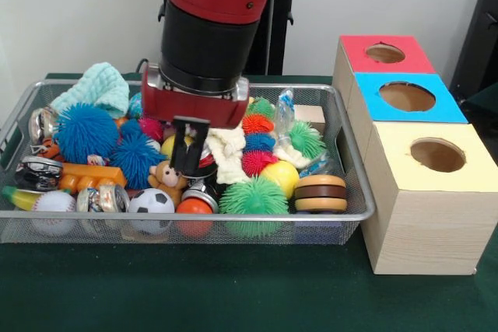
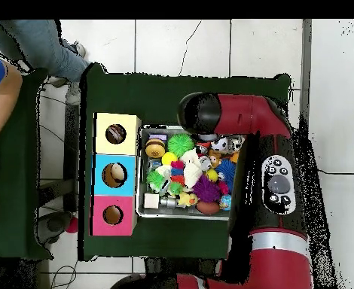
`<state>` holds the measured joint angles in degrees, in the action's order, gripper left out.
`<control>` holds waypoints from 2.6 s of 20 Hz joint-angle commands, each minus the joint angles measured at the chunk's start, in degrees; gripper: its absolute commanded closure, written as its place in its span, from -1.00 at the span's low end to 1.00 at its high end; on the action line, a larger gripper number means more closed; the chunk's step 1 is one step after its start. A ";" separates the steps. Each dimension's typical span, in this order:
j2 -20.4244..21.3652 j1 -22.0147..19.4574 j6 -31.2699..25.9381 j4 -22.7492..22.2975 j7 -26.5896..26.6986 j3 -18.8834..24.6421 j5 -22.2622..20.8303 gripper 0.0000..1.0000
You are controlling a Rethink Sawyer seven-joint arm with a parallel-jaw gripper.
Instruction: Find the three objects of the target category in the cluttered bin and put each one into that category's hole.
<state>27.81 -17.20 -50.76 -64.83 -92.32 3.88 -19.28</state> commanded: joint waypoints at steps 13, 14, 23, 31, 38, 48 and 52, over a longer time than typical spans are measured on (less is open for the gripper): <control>7.29 -3.68 -8.97 -8.10 16.61 6.34 -5.10 -1.00; 7.64 -3.68 -9.36 -8.27 16.84 6.24 -5.23 -1.00; 7.91 -1.97 -12.77 -7.37 18.80 2.13 -12.37 -1.00; 6.55 -1.26 -10.79 -6.18 15.48 0.03 -20.57 -1.00; 3.37 -0.90 -9.36 -4.55 10.74 -0.39 -24.89 -1.00; 0.11 -3.26 -6.62 -6.01 5.59 2.22 -20.87 -1.00; -0.64 -6.14 -6.67 -8.32 2.61 4.76 -14.23 -1.00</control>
<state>30.64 -20.39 -57.00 -66.56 -92.20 3.70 -37.44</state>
